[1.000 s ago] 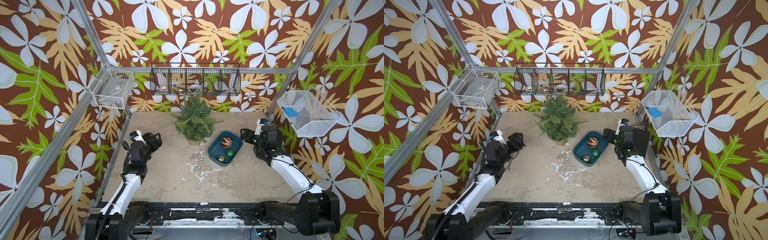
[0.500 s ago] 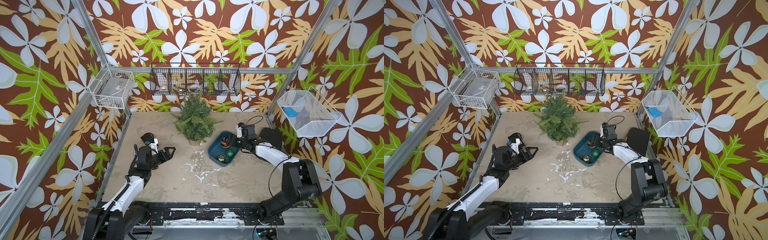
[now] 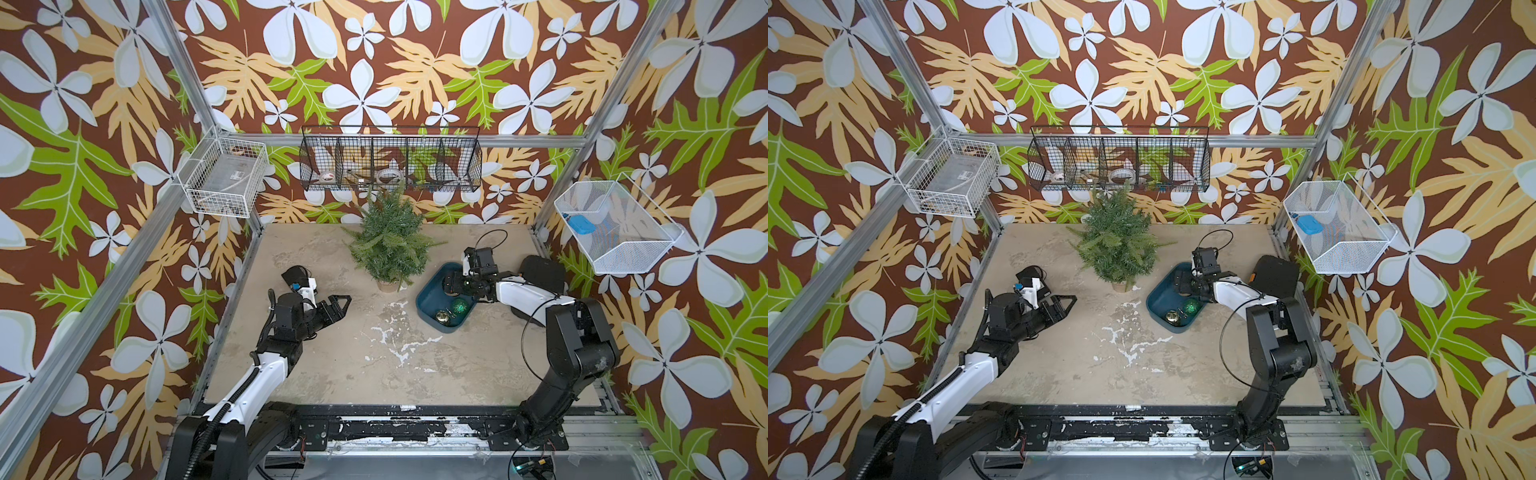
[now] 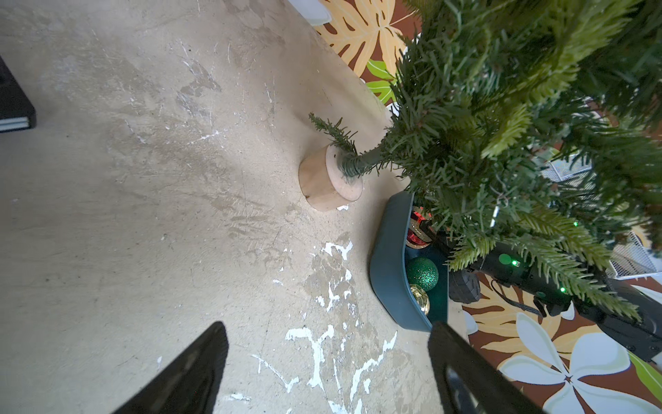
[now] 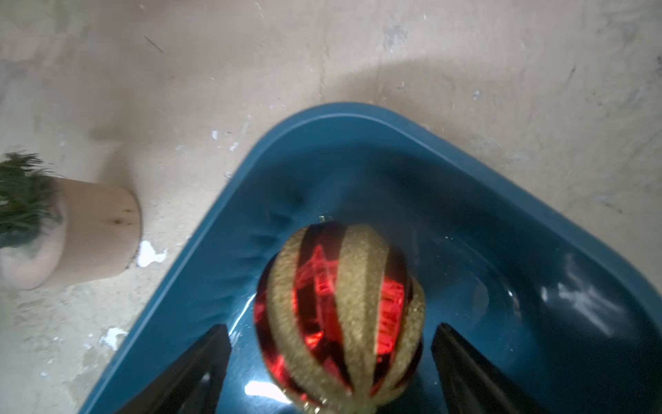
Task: Decorate the small christmas tree with ornaments
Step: Pick up an ornament from the container.
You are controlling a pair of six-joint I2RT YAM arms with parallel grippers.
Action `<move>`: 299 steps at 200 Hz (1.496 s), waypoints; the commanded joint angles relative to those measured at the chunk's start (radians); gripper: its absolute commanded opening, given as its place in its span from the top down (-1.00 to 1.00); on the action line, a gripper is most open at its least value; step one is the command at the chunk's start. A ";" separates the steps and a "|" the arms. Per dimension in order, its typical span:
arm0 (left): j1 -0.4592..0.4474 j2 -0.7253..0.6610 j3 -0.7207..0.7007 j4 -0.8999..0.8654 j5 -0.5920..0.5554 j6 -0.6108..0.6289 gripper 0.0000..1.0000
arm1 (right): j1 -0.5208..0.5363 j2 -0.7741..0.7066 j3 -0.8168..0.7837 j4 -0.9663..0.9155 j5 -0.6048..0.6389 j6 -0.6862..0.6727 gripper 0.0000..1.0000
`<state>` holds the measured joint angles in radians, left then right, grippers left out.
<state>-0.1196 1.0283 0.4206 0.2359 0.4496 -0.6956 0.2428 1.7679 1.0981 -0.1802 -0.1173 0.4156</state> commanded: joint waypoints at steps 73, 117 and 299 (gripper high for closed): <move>-0.001 -0.008 -0.002 -0.012 0.000 0.005 -0.79 | 0.003 0.066 0.037 -0.006 0.021 0.005 -0.68; 0.000 -0.004 -0.002 -0.012 0.006 0.004 -0.78 | 0.004 0.076 0.042 0.005 0.026 0.008 -0.61; -0.001 -0.140 0.176 -0.044 0.184 -0.071 -0.72 | 0.004 -0.665 -0.127 0.070 -0.592 0.044 -0.43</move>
<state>-0.1196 0.9031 0.5587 0.1917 0.5575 -0.7380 0.2443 1.1641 0.9825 -0.1703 -0.5179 0.4187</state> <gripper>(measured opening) 0.877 0.736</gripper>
